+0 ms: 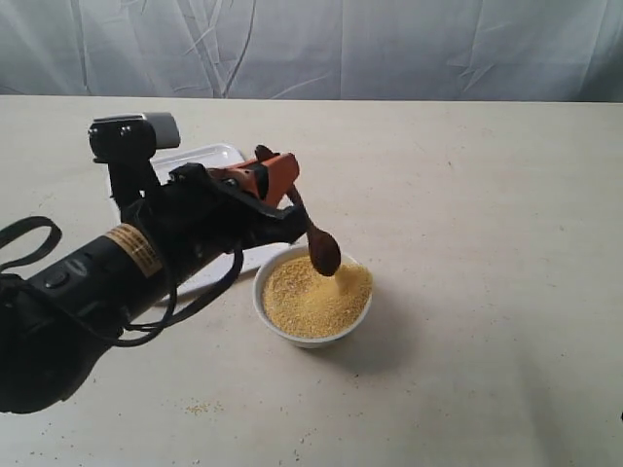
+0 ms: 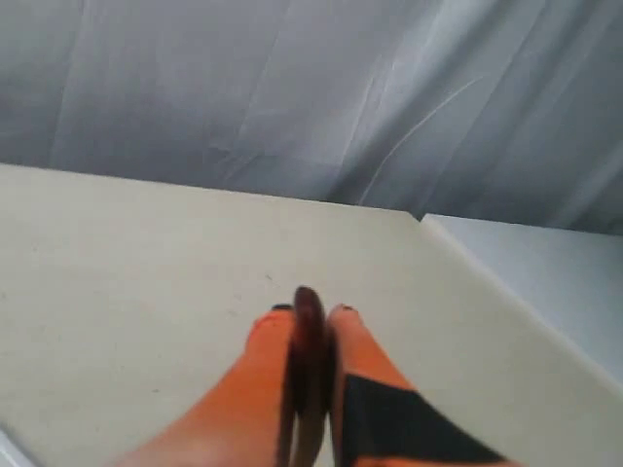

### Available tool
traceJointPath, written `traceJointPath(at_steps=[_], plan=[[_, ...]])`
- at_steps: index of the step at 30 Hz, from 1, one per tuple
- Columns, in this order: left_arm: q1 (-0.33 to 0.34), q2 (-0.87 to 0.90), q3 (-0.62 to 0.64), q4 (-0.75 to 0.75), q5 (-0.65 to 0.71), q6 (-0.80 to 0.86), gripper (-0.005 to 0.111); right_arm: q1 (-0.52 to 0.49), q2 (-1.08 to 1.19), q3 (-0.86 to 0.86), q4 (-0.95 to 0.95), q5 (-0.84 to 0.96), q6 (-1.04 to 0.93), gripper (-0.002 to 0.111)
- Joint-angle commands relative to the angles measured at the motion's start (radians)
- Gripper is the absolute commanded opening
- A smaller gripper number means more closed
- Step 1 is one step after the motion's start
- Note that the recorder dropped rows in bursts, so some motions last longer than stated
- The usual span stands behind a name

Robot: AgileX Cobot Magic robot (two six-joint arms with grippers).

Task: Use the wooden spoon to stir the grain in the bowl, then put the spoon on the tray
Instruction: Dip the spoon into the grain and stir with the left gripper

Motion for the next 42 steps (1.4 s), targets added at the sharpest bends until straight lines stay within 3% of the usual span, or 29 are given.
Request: traceJointPath(at_steps=[1, 7, 13, 16, 25, 31, 37, 42], plan=[[0.0, -0.026, -0.009, -0.085, 0.09, 0.193, 0.0, -0.004, -0.006, 0.005, -0.001, -0.008, -0.004, -0.001], [0.0, 0.06, -0.011, -0.103, 0.179, 0.258, 0.0, -0.004, -0.006, 0.005, -0.001, -0.008, -0.004, -0.001], [-0.003, 0.125, -0.011, 0.084, 0.142, 0.065, 0.0, -0.004, -0.006, 0.005, -0.001, -0.008, -0.004, -0.001], [-0.003, 0.101, -0.011, 0.117, 0.095, 0.03, 0.0, -0.004, -0.006, 0.005, -0.001, -0.012, -0.004, -0.001], [0.0, -0.038, -0.015, 0.106, 0.116, 0.068, 0.0, -0.004, -0.006, 0.005, -0.001, -0.012, -0.004, -0.001], [0.0, -0.104, -0.05, 0.112, 0.171, 0.078, 0.0, -0.004, -0.006, 0.005, -0.001, -0.012, -0.004, -0.001], [-0.004, -0.094, -0.066, 0.208, 0.254, -0.036, 0.0, -0.004, -0.006, 0.005, -0.001, -0.008, -0.004, -0.001], [-0.004, -0.061, -0.066, 0.202, 0.296, -0.037, 0.0, -0.004, -0.006, 0.005, -0.001, -0.008, -0.004, -0.001]])
